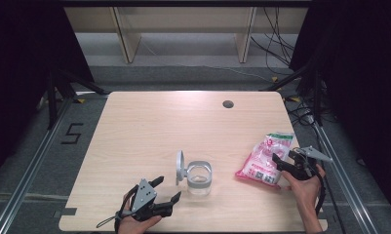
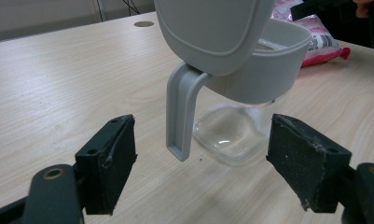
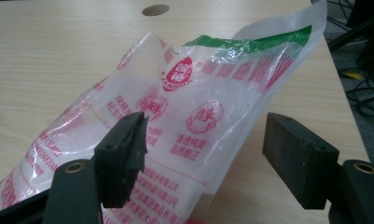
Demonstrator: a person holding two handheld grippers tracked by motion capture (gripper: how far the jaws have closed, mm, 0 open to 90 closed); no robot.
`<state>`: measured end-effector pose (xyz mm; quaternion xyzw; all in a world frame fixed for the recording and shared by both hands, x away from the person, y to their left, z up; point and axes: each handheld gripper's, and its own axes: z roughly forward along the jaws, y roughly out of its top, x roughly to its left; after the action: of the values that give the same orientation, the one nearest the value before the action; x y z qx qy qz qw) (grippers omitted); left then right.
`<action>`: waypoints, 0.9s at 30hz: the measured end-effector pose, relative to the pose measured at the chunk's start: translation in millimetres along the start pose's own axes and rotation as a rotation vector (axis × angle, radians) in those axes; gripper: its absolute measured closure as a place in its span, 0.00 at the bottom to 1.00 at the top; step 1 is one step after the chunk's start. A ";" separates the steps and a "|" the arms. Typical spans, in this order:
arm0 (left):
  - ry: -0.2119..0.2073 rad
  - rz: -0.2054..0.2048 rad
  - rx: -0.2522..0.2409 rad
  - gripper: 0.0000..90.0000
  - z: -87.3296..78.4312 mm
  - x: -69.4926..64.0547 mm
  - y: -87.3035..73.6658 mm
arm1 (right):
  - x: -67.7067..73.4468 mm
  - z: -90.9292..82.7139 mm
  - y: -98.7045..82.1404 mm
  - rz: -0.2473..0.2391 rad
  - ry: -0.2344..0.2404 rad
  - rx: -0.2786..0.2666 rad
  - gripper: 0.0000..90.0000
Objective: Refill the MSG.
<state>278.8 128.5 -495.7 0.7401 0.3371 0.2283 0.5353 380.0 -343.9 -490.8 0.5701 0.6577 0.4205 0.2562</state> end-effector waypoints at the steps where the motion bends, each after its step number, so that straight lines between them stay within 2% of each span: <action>1: -0.002 0.016 0.004 0.25 0.1 0.9 0.0 | -2.9 2.7 0.7 -0.015 0.006 -0.005 0.35; 2: 0.005 0.024 0.018 0.25 -0.7 0.9 0.2 | 0.0 3.1 0.7 0.038 0.015 0.012 0.36; 3: 0.004 0.022 0.018 0.25 -0.5 0.7 -0.1 | -0.6 5.2 0.7 0.042 0.023 0.013 0.36; 4: 0.003 0.004 0.015 0.25 -0.1 -0.6 -0.4 | -5.3 8.2 0.9 -0.009 0.027 0.009 0.36; 5: 0.004 0.015 0.017 0.25 -0.4 -0.3 -0.1 | -0.3 8.5 0.6 0.061 0.035 0.023 0.37; 6: 0.005 0.007 0.015 0.25 -0.4 -1.3 -0.2 | -5.0 12.3 0.4 0.002 0.047 0.002 0.38; 7: -0.001 0.035 0.015 0.25 -0.2 0.1 0.4 | -1.8 12.5 0.7 0.032 0.029 0.024 0.39; 8: -0.001 0.033 0.015 0.25 0.0 -0.3 0.4 | -3.7 14.6 1.7 0.001 0.033 0.019 0.39; 9: 0.000 0.035 0.016 0.25 0.3 -0.3 0.4 | -3.5 14.9 3.0 -0.002 0.048 0.029 0.42; 10: 0.000 0.036 0.017 0.25 0.5 -0.2 0.3 | -2.7 15.9 4.3 -0.004 0.039 0.043 0.43; 11: 0.002 0.033 0.018 0.25 0.5 -0.4 0.1 | -3.4 19.6 4.4 -0.014 0.047 0.029 0.45; 12: 0.002 0.034 0.017 0.25 0.5 -0.2 0.0 | -2.1 20.4 5.0 -0.008 0.053 0.040 0.48; 13: 0.002 0.019 0.010 0.25 0.7 -1.2 -0.3 | 2.2 20.6 5.5 0.041 0.060 0.051 0.51; 14: 0.005 0.010 0.017 0.25 -0.1 -1.5 -0.5 | -2.6 23.8 6.3 -0.027 0.062 0.045 0.52; 15: 0.006 0.028 0.017 0.25 -0.3 -0.1 -0.1 | 0.5 23.4 6.8 0.004 0.051 0.068 0.55; 16: 0.007 0.019 0.015 0.25 -0.5 -0.4 -0.2 | 1.6 25.1 6.9 0.017 0.065 0.062 0.60; 17: 0.000 0.008 0.006 0.25 0.2 -0.8 -0.7 | -2.9 26.7 8.0 -0.031 0.082 0.053 0.62; 18: 0.009 0.025 0.016 0.25 -0.7 0.2 -0.2 | 1.0 24.8 8.2 0.026 0.078 0.075 0.67; 19: 0.008 0.019 0.016 0.25 -0.5 -0.2 -0.4 | -3.4 27.2 8.4 -0.019 0.075 0.060 0.70; 20: 0.008 0.025 0.017 0.25 -0.3 0.1 -0.4 | -5.6 28.2 8.0 -0.024 0.092 0.049 0.73; 23: 0.007 0.023 0.017 0.25 0.2 -0.6 -0.6 | -7.6 26.4 9.1 -0.011 0.084 0.066 0.84; 24: 0.005 0.020 0.012 0.25 0.7 -1.1 -0.6 | -7.9 26.2 9.4 -0.009 0.095 0.064 0.87; 25: 0.002 0.035 0.018 0.25 0.4 -0.3 -0.4 | -7.3 27.1 8.7 0.017 0.111 0.050 0.90; 26: -0.005 0.036 0.009 0.25 1.3 0.1 -0.5 | -10.1 28.5 9.0 -0.013 0.104 0.047 0.92; 27: -0.003 0.040 0.012 0.25 1.2 0.2 -0.5 | -9.3 28.6 8.9 -0.014 0.098 0.044 0.94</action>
<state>279.6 128.0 -496.6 0.7502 0.3226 0.2359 0.5268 410.1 -345.5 -499.3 0.5497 0.6824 0.4316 0.2143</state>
